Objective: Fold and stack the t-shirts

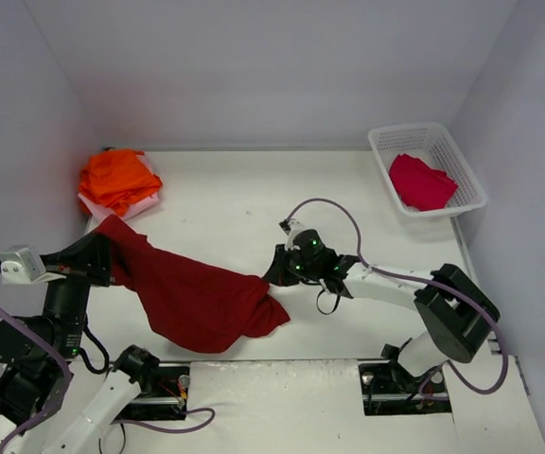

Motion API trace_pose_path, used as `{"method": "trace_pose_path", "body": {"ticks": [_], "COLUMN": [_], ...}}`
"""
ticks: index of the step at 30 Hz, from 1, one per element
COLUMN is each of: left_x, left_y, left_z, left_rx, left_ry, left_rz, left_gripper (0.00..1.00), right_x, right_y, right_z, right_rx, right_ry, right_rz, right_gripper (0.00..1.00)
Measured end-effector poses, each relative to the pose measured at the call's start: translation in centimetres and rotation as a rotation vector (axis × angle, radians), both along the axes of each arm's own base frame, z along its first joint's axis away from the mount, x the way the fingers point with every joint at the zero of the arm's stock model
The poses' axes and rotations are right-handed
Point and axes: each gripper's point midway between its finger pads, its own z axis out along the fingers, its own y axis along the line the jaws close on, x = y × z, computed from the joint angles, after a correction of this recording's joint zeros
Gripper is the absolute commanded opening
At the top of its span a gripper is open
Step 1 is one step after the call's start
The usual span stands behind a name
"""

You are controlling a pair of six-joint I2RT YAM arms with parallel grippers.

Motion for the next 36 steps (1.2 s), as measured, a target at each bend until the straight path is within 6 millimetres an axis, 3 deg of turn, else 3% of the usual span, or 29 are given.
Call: {"method": "trace_pose_path", "body": {"ticks": [4, 9, 14, 16, 20, 22, 28, 32, 36], "left_x": [-0.4, -0.7, -0.7, -0.5, -0.5, -0.5, -0.8, -1.3, -2.5], "left_y": [0.4, 0.6, 0.7, 0.7, 0.8, 1.0, 1.6, 2.2, 3.4], "left_z": [-0.1, 0.1, -0.2, -0.6, -0.7, -0.7, -0.5, 0.0, 1.1], "left_rx": [-0.005, -0.018, -0.029, -0.03, -0.034, -0.037, -0.045, -0.059, -0.084], "left_ry": [-0.003, -0.012, -0.007, 0.002, 0.006, 0.005, 0.001, -0.009, -0.03], "left_rz": [0.009, 0.012, 0.02, 0.022, 0.03, 0.038, 0.058, 0.081, 0.11], "left_gripper": [0.0, 0.0, 0.0, 0.0, 0.0, 0.0, 0.0, 0.0, 0.0], "right_x": [1.8, 4.2, 5.4, 6.3, 7.6, 7.5, 5.5, 3.2, -0.2], "right_y": [-1.2, -2.5, -2.7, -2.4, -1.7, -2.1, -5.6, -8.8, -12.7], "right_z": [3.4, 9.1, 13.6, 16.4, 24.4, 27.4, 33.6, 38.2, 41.5], "right_rx": [0.015, 0.053, 0.036, 0.032, 0.104, 0.126, 0.122, 0.148, 0.183], "right_ry": [-0.062, -0.178, -0.257, -0.295, -0.433, -0.489, -0.601, -0.695, -0.77], "right_rz": [-0.046, -0.102, -0.096, -0.086, -0.083, -0.087, -0.136, -0.192, -0.253], "right_gripper": [0.0, 0.0, 0.0, 0.0, 0.0, 0.0, 0.0, 0.0, 0.0]}}
